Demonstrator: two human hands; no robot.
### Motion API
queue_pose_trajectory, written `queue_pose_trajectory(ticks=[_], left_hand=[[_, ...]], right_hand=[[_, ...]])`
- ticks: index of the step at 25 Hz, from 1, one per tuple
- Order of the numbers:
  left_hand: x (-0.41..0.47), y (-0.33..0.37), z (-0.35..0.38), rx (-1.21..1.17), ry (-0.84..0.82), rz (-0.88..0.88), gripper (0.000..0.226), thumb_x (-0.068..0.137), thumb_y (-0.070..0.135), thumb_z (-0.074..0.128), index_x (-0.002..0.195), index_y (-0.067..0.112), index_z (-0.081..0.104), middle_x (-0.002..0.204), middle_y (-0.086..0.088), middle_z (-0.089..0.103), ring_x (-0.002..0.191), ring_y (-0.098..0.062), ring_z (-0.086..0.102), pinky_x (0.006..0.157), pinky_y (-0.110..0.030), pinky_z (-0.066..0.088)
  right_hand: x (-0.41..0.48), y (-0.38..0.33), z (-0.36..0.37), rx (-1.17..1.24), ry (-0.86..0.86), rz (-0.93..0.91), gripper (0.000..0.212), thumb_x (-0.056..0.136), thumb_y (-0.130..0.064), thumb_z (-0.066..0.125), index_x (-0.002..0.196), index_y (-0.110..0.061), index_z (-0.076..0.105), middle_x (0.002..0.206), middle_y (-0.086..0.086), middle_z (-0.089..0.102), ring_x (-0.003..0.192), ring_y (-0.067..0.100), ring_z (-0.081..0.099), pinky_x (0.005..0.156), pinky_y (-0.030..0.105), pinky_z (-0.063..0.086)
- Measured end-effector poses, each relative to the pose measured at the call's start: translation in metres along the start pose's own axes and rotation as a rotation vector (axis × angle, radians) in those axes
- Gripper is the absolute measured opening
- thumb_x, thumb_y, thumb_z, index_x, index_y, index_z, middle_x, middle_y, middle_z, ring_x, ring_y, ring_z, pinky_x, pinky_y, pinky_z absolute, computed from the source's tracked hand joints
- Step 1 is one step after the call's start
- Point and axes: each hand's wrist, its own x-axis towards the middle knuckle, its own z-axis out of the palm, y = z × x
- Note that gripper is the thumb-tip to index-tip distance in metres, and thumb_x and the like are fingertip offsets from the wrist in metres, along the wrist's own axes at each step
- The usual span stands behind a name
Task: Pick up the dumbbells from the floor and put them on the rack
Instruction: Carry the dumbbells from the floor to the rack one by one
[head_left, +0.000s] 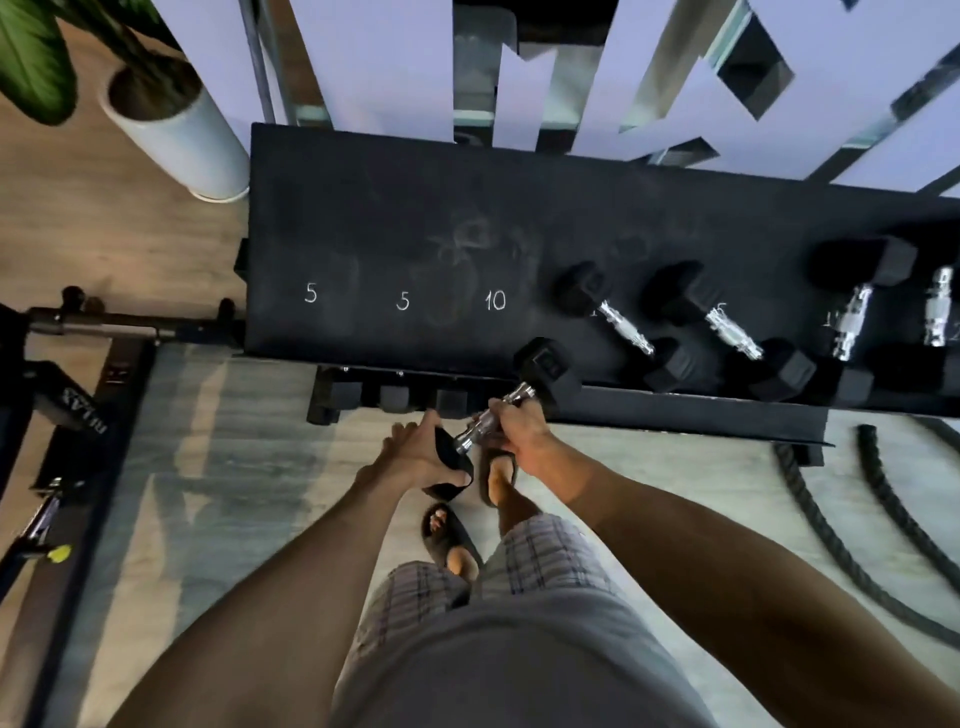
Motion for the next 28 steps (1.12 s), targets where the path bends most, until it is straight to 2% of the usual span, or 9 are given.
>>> queue_pose_trajectory(ticks=[2,4,6,10,16,18,23,28], left_hand=[[0.027,0.014,-0.025,-0.012,0.018,0.017,0.080,0.057,0.046,0.086,0.119,0.024,0.042,0.105,0.000,0.045,0.112,-0.027,0.045,0.094,-0.041,0.045],[0.058,0.028,-0.048,-0.024,0.041,0.021,0.079,0.058,0.047,0.085,0.119,0.023,0.042,0.109,-0.002,0.051,0.115,-0.026,0.044,0.093,-0.039,0.044],[0.089,0.042,-0.068,-0.008,0.062,0.022,0.080,0.057,0.051,0.083,0.119,0.023,0.041,0.119,-0.004,0.055,0.119,-0.029,0.043,0.096,-0.041,0.042],[0.137,0.068,-0.090,0.043,0.102,-0.013,0.084,0.058,0.056,0.081,0.123,0.022,0.039,0.126,-0.006,0.056,0.122,-0.031,0.043,0.099,-0.043,0.039],[0.179,0.093,-0.074,0.149,0.197,-0.107,0.087,0.060,0.056,0.078,0.129,0.024,0.035,0.127,-0.008,0.056,0.123,-0.030,0.044,0.100,-0.042,0.037],[0.186,0.092,-0.071,0.177,0.202,-0.126,0.091,0.061,0.054,0.078,0.133,0.022,0.033,0.130,-0.010,0.054,0.124,-0.030,0.043,0.102,-0.041,0.037],[0.198,0.085,-0.070,0.257,0.212,-0.101,0.098,0.062,0.054,0.078,0.139,0.018,0.030,0.132,-0.011,0.053,0.126,-0.030,0.042,0.102,-0.042,0.037],[0.194,0.087,-0.067,0.233,0.201,-0.111,0.100,0.067,0.054,0.078,0.144,0.017,0.026,0.141,-0.011,0.045,0.131,-0.030,0.037,0.105,-0.044,0.036]], right_hand=[[0.028,-0.031,0.009,-0.015,0.006,0.004,0.017,0.098,-0.010,0.053,0.082,-0.009,0.054,0.078,0.010,0.069,0.071,0.022,0.067,0.057,0.037,0.059],[0.058,-0.065,0.019,-0.033,-0.017,0.015,0.019,0.097,-0.011,0.054,0.079,-0.008,0.057,0.080,0.011,0.071,0.080,0.028,0.070,0.076,0.047,0.060],[0.087,-0.097,0.026,-0.009,-0.023,0.039,0.018,0.096,-0.009,0.053,0.079,-0.007,0.057,0.081,0.013,0.070,0.083,0.031,0.069,0.086,0.050,0.057],[0.130,-0.146,0.028,-0.041,-0.018,0.041,0.015,0.095,-0.005,0.052,0.081,-0.008,0.055,0.078,0.012,0.067,0.072,0.023,0.066,0.082,0.046,0.056],[0.173,-0.169,0.020,-0.084,-0.075,0.100,0.016,0.090,-0.005,0.052,0.078,-0.010,0.062,0.081,0.011,0.069,0.083,0.028,0.068,0.066,0.035,0.049],[0.177,-0.171,0.020,-0.065,-0.099,0.141,0.018,0.092,-0.006,0.051,0.078,-0.012,0.061,0.083,0.010,0.069,0.080,0.024,0.067,0.062,0.031,0.045],[0.187,-0.168,0.016,-0.020,-0.140,0.209,0.013,0.098,-0.010,0.049,0.089,-0.015,0.058,0.093,0.006,0.071,0.087,0.021,0.066,0.072,0.036,0.049],[0.184,-0.166,0.018,-0.147,-0.121,0.157,0.012,0.097,-0.015,0.051,0.091,-0.011,0.061,0.090,0.008,0.068,0.080,0.017,0.065,0.067,0.032,0.053]])
